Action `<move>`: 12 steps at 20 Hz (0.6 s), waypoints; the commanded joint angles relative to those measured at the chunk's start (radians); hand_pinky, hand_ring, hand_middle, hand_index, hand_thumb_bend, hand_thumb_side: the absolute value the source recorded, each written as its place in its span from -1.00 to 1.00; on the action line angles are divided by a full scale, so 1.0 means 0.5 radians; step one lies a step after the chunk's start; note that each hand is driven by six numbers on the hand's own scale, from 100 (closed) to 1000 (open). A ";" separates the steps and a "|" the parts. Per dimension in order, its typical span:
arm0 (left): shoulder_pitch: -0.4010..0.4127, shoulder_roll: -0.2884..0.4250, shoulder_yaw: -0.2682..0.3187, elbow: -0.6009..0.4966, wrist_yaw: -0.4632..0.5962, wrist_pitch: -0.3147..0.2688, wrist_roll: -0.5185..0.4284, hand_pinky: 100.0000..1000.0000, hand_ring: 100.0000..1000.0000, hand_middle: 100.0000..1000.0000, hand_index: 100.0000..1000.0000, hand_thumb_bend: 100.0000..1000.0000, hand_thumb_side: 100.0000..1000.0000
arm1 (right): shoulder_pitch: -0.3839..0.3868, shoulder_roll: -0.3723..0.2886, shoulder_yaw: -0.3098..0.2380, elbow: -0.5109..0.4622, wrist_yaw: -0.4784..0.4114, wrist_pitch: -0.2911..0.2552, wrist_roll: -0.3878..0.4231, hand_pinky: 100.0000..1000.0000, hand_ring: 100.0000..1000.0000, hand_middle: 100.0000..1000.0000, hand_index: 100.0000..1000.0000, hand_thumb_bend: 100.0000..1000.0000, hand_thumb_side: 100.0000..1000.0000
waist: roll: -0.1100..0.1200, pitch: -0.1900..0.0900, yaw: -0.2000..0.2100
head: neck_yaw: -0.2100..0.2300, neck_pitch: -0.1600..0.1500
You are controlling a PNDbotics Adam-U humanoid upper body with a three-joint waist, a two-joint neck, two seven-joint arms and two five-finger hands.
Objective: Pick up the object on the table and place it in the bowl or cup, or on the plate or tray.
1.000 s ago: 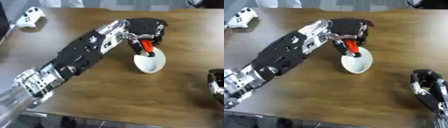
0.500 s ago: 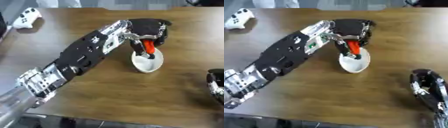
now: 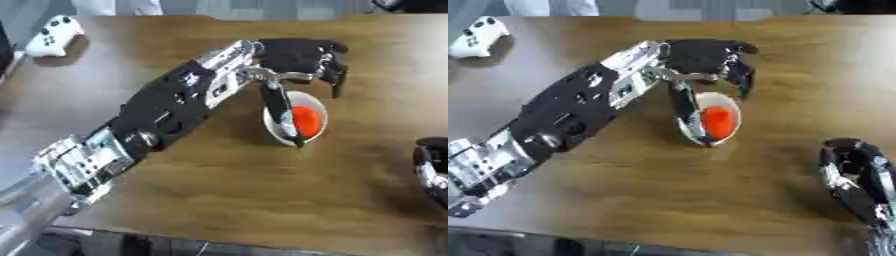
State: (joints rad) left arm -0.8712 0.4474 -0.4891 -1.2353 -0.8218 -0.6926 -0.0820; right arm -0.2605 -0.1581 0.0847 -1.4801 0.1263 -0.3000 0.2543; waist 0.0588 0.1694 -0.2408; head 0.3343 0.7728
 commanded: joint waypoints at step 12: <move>-0.061 0.096 0.035 -0.100 0.060 -0.004 0.053 1.00 0.00 0.12 0.30 0.47 0.69 | -0.009 -0.010 -0.004 -0.023 0.004 -0.001 -0.001 -0.91 -0.40 -0.27 0.26 -0.62 -0.58 | -0.007 -0.054 0.053 | -0.010 -0.006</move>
State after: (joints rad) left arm -0.8788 0.4635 -0.4880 -1.2589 -0.8068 -0.6971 -0.0627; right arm -0.2597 -0.1579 0.0845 -1.4794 0.1265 -0.3001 0.2545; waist 0.0588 0.1617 -0.2107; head 0.3344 0.7728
